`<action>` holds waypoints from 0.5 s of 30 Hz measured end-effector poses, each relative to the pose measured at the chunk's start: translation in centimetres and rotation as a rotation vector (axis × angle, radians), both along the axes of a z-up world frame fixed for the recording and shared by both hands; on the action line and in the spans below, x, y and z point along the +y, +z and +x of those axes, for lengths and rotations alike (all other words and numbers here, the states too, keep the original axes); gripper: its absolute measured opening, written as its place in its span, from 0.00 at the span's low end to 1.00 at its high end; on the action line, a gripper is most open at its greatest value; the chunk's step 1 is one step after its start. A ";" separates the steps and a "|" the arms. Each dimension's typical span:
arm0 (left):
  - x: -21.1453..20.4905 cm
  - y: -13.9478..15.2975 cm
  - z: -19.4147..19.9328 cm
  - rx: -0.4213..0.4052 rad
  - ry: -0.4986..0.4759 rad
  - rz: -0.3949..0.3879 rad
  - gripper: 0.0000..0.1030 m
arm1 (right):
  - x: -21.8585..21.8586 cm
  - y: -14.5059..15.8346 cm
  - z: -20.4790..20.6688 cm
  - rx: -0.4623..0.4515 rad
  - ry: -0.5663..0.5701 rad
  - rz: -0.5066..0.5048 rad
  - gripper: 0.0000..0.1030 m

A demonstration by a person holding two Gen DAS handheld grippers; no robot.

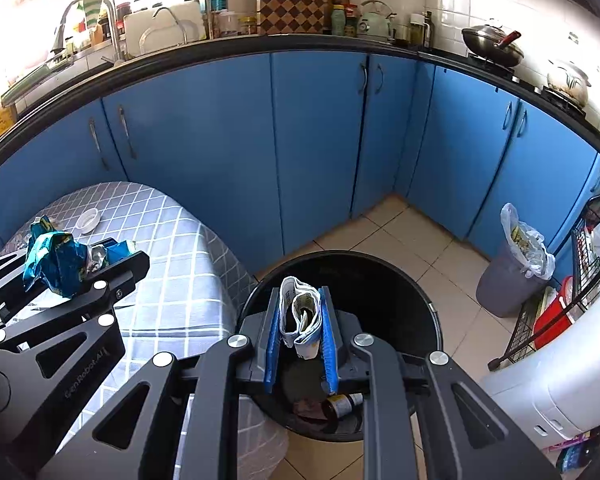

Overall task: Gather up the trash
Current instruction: 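Carry both items over the bin and open the right tool to drop the white paper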

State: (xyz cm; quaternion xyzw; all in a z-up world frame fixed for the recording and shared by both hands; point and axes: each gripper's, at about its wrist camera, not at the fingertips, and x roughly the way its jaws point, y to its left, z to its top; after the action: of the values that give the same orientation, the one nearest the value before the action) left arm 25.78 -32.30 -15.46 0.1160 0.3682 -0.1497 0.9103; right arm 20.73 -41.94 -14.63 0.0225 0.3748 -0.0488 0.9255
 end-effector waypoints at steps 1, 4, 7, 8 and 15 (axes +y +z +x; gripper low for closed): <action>-0.3 0.0 0.0 -0.001 -0.002 0.002 0.27 | -0.2 0.0 -0.1 -0.001 0.000 0.000 0.17; -1.0 0.0 -0.1 -0.004 -0.009 0.010 0.27 | -0.7 -0.1 -0.3 -0.010 -0.004 -0.002 0.17; -1.4 -0.2 -0.1 -0.006 -0.012 0.018 0.27 | -1.2 -0.3 -0.3 -0.012 -0.006 0.007 0.17; -1.4 -0.3 0.0 -0.006 -0.011 0.019 0.27 | -1.4 -0.3 -0.2 -0.011 -0.006 0.011 0.17; -1.7 -0.5 0.3 0.004 -0.003 0.018 0.27 | -1.9 -0.7 0.0 -0.008 -0.011 0.025 0.17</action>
State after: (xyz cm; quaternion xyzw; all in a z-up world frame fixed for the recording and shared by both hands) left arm 26.10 -34.02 -15.98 0.1244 0.3709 -0.1481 0.9083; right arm 20.69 -43.81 -15.33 0.0362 0.3714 -0.0492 0.9265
